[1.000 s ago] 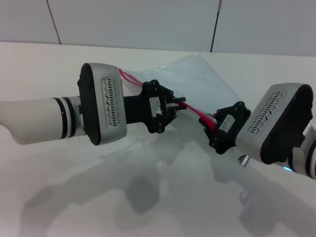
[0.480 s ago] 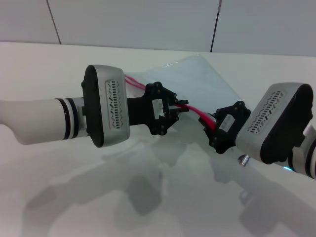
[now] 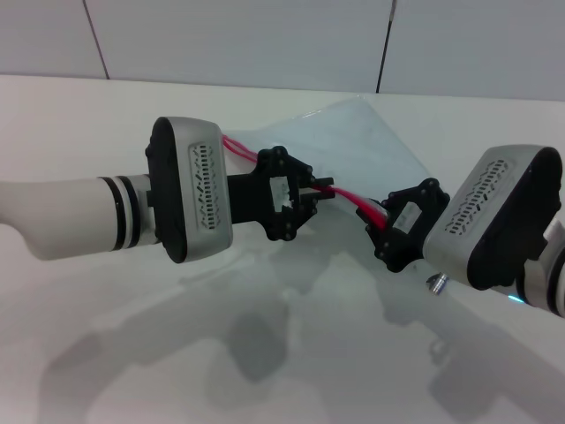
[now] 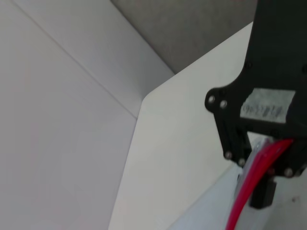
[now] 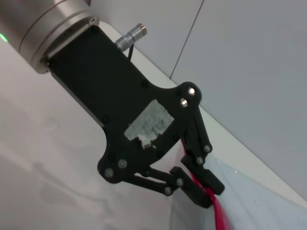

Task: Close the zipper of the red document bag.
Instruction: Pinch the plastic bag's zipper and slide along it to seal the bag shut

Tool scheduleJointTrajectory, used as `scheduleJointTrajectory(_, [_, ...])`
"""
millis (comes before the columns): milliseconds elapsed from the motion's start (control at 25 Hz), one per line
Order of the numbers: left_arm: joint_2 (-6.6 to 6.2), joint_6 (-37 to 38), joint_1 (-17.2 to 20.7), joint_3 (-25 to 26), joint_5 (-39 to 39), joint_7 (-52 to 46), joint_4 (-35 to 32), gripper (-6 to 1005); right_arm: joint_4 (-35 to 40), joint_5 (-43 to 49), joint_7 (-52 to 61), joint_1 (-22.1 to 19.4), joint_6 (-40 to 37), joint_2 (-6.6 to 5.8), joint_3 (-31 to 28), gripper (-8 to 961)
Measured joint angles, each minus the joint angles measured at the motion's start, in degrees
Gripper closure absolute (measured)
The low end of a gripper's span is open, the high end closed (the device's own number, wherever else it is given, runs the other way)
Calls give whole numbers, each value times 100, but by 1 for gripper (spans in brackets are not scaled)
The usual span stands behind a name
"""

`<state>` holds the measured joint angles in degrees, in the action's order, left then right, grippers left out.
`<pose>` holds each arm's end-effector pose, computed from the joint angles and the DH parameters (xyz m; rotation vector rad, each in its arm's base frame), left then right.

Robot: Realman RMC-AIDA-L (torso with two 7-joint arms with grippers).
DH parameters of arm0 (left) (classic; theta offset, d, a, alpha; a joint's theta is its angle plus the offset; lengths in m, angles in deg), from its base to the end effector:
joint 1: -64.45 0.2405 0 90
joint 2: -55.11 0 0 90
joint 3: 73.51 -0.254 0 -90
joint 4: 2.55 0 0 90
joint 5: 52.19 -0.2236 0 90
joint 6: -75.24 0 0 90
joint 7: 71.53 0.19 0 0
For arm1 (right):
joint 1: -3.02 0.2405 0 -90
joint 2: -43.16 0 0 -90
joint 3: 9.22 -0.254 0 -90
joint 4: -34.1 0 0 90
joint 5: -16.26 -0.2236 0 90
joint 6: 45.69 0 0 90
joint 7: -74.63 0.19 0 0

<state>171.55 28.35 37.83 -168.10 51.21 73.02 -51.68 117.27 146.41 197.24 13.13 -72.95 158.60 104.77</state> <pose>-0.1823 0.4008 -0.1058 -2.4796 0.6066 -0.2482 0.1686 0.3581 -0.1081 -2.4500 0.1533 0.1065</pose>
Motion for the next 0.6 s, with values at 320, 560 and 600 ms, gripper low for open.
scheduleJointTrajectory(320, [-6,135,108,55,15,0,1,922,8,-6,14,-51,-1,14,-158,899])
scheduleJointTrajectory(560, [-12,325,204,94,23,-5,13,921,-10,24,40,-79,-37,23,-314,898])
scheduleJointTrajectory(600, [-15,366,227,111,23,-5,16,921,-10,25,41,-93,-47,24,-355,898])
